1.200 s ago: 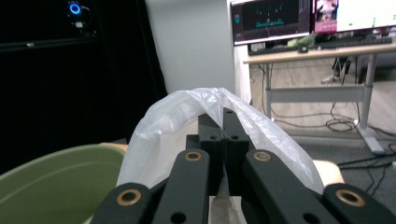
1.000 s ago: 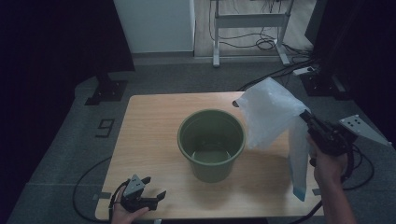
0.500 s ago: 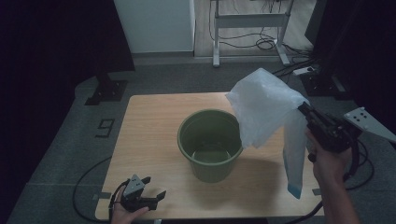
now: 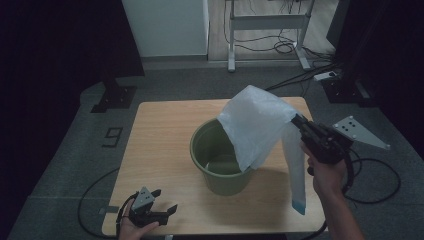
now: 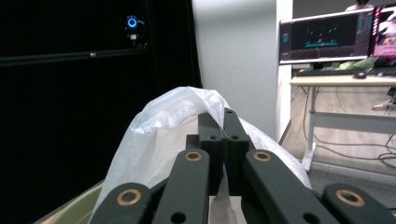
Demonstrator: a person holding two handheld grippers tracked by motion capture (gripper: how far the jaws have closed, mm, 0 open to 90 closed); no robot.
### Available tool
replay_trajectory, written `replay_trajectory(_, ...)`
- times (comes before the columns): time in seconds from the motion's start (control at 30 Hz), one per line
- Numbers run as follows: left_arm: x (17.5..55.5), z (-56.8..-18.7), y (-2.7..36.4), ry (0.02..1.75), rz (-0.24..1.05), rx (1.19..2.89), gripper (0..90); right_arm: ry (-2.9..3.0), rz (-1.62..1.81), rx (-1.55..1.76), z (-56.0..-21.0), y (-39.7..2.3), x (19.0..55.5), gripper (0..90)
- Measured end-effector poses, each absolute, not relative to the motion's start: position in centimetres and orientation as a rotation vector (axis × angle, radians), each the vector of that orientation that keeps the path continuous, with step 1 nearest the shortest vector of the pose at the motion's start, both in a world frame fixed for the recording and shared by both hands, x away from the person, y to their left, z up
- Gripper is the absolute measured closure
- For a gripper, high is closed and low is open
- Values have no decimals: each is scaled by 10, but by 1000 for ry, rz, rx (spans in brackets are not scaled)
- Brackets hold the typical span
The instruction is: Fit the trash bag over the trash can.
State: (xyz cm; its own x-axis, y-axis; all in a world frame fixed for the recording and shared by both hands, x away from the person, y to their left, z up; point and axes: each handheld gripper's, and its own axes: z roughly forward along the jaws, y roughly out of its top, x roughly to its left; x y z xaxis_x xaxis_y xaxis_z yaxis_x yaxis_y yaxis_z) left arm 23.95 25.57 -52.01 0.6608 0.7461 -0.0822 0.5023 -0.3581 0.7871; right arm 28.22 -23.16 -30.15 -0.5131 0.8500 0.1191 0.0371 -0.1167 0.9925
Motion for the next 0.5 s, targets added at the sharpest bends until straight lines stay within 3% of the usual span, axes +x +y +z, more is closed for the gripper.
replay_trajectory(0.5, 239, -519, 258, 969, 374, 2026, 144, 1676, 1641, 978, -331, -186, 297, 887)
